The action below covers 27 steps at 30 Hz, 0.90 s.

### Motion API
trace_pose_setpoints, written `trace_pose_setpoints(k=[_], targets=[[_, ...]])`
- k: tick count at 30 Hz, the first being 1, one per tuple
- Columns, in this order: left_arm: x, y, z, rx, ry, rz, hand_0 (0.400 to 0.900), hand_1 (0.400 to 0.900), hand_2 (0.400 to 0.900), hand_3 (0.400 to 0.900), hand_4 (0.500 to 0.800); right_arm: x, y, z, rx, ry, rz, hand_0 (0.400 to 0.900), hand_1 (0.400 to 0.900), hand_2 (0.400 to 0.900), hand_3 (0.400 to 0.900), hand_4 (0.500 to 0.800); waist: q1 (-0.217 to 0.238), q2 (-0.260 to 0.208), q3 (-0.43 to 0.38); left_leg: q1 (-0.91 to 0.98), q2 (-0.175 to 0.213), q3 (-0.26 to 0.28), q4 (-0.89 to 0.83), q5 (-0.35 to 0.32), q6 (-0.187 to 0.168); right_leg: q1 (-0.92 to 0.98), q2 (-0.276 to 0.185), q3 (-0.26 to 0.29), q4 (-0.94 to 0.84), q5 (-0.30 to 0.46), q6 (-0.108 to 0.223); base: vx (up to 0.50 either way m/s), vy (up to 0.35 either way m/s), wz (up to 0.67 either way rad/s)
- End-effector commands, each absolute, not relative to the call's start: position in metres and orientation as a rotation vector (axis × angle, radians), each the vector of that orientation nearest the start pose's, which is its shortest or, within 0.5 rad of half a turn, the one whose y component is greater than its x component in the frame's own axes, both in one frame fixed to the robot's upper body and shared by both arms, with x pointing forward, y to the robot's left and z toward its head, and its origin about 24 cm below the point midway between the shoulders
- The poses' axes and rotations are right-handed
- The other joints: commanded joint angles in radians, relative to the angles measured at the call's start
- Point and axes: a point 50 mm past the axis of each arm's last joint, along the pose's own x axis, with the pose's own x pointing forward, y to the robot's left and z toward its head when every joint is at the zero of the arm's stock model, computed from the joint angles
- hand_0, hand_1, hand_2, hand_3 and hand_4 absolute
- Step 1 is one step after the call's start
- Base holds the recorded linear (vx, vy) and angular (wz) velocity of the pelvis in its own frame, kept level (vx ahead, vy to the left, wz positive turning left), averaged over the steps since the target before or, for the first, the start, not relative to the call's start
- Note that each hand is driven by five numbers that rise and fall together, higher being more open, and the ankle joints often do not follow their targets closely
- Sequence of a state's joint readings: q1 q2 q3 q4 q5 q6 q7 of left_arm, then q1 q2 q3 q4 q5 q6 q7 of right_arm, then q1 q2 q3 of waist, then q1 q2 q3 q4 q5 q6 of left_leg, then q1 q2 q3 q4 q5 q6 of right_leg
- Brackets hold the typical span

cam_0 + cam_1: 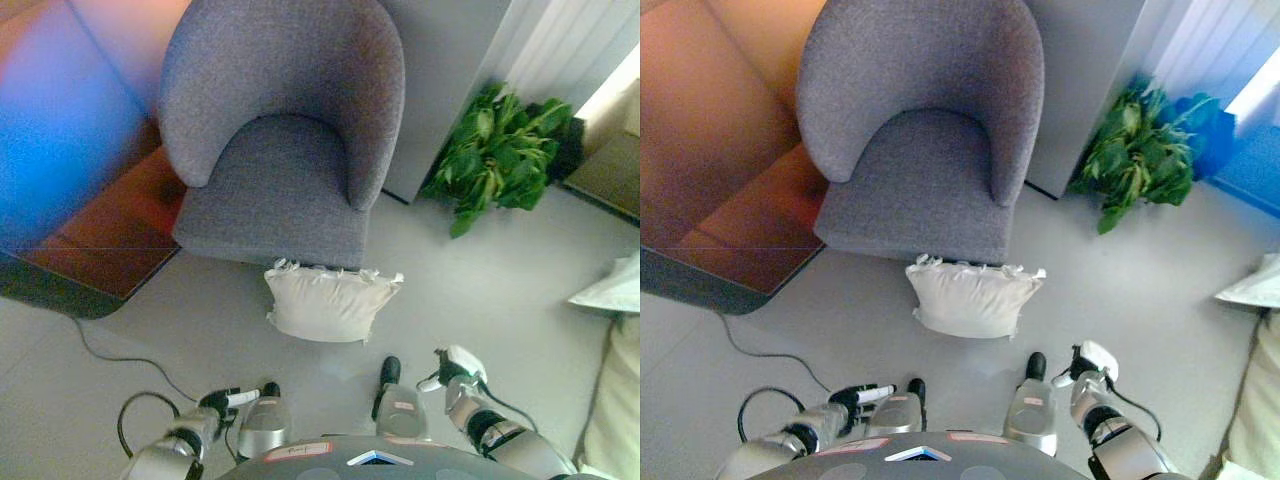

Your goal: Pick up the pillow and put it on the sofa.

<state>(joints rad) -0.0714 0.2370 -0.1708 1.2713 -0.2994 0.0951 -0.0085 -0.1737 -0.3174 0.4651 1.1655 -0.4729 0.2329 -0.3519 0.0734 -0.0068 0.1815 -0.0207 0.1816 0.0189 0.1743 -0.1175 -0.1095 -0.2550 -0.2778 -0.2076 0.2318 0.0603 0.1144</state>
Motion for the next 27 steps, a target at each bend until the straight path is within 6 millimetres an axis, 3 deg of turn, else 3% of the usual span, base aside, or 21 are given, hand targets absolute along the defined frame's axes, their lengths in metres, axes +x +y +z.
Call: trace_pose_setpoints(k=[1,3,5,9,18,25,27], targets=[[0.086,0.250,-0.160,0.103,1.330,0.195,0.900,0.900,0.900,0.900,0.800,0.227,-0.262,-0.087,-1.420,0.715,-0.065,0.900,0.900,0.900,0.900,0.800,0.041,-0.025,0.052,0.002,0.052,-0.039,-0.025,-0.017,-0.002,-0.201,-0.149,0.085,0.097,0.095,0.114,-0.13,-0.054,0.41],[0.100,0.250,-0.157,0.093,1.296,0.163,0.900,0.900,0.900,0.900,0.800,0.265,-0.266,-0.055,-1.468,0.601,-0.148,0.900,0.900,0.900,0.900,0.800,0.061,0.008,0.083,-0.032,0.055,-0.055,-0.048,-0.002,-0.017,-0.289,-0.164,0.089,0.164,0.083,0.113,-0.17,-0.011,0.51],[0.105,0.248,-0.156,0.077,1.279,0.155,0.900,0.900,0.900,0.900,0.800,0.289,-0.271,-0.031,-1.476,0.544,-0.207,0.900,0.900,0.900,0.900,0.800,0.072,0.029,0.100,-0.045,0.052,-0.065,-0.071,0.008,-0.026,-0.340,-0.179,0.093,0.202,0.079,0.114,-0.09,0.040,0.40],[0.109,0.243,-0.156,0.012,1.239,0.169,0.900,0.900,0.900,0.900,0.800,0.316,-0.282,0.005,-1.456,0.481,-0.286,0.900,0.900,0.900,0.900,0.800,0.095,0.072,0.126,-0.057,0.041,-0.087,-0.107,0.013,-0.039,-0.433,-0.204,0.114,0.286,0.061,0.117,-0.02,0.068,0.30],[0.115,0.235,-0.156,-0.135,1.198,0.201,0.900,0.900,0.900,0.900,0.800,0.354,-0.301,0.072,-1.416,0.431,-0.365,0.900,0.900,0.900,0.900,0.800,0.140,0.151,0.202,-0.206,0.005,-0.138,0.006,-0.010,-0.050,-0.596,-0.237,0.185,0.471,-0.013,0.111,-0.09,0.111,0.14],[0.109,0.230,-0.158,-0.260,1.173,0.242,0.900,0.900,0.900,0.900,0.800,0.373,-0.293,0.105,-1.423,0.357,-0.389,0.900,0.900,0.900,0.900,0.800,0.147,0.180,0.267,-0.402,-0.021,-0.155,0.270,-0.086,-0.058,-0.669,-0.227,0.272,0.610,-0.107,0.101,-0.11,0.162,-0.22],[0.107,0.232,-0.158,-0.291,1.154,0.263,0.900,0.900,0.900,0.900,0.800,0.376,-0.291,0.110,-1.410,0.345,-0.382,0.900,0.900,0.900,0.900,0.800,0.146,0.188,0.287,-0.467,-0.022,-0.156,0.386,-0.144,-0.060,-0.679,-0.220,0.301,0.676,-0.165,0.109,-0.01,0.107,-0.30]])
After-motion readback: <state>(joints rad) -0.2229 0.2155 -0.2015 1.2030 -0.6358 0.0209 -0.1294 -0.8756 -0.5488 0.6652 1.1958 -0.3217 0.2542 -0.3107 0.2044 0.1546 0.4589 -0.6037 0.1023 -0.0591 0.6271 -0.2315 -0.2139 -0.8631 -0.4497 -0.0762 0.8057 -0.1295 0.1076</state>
